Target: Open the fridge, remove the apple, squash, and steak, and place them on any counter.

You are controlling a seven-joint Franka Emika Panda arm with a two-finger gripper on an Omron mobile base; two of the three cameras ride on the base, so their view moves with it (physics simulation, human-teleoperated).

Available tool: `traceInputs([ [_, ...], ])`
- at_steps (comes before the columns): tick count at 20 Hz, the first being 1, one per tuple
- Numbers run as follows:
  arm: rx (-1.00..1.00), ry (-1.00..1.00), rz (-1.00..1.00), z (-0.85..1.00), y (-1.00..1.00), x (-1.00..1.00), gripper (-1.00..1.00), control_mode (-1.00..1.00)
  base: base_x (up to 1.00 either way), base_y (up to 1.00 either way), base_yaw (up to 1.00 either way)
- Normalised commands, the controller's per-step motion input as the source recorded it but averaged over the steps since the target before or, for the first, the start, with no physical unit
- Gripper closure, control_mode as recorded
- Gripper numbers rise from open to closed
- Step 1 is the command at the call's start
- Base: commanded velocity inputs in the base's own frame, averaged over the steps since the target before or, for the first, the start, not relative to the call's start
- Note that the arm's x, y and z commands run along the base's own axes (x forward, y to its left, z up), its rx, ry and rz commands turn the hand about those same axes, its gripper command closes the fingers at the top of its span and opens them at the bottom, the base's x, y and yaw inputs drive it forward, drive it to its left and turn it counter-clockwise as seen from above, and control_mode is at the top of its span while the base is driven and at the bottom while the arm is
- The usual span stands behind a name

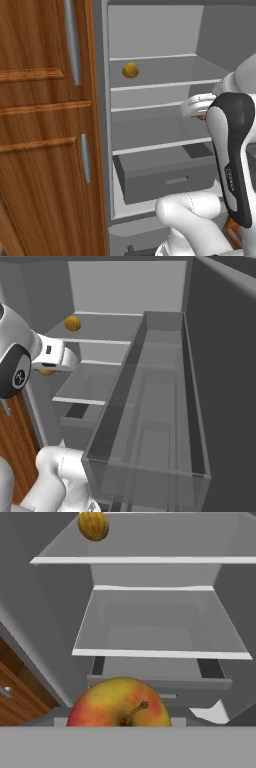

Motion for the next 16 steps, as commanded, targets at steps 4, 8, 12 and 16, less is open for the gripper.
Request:
traceInputs([
  [4,0.00,0.00,0.00,0.00,0.00,0.00,1.00,1.00,-0.05,0.00,0.00],
  [8,0.00,0.00,0.00,0.00,0.00,0.00,1.00,1.00,-0.89,-0.05,-0.06],
  [12,0.00,0.00,0.00,0.00,0.00,0.00,1.00,1.00,-1.00,-0.20,-0.09],
  [16,0.00,0.00,0.00,0.00,0.00,0.00,1.00,1.00,-1.00,-0.33,-0.11],
])
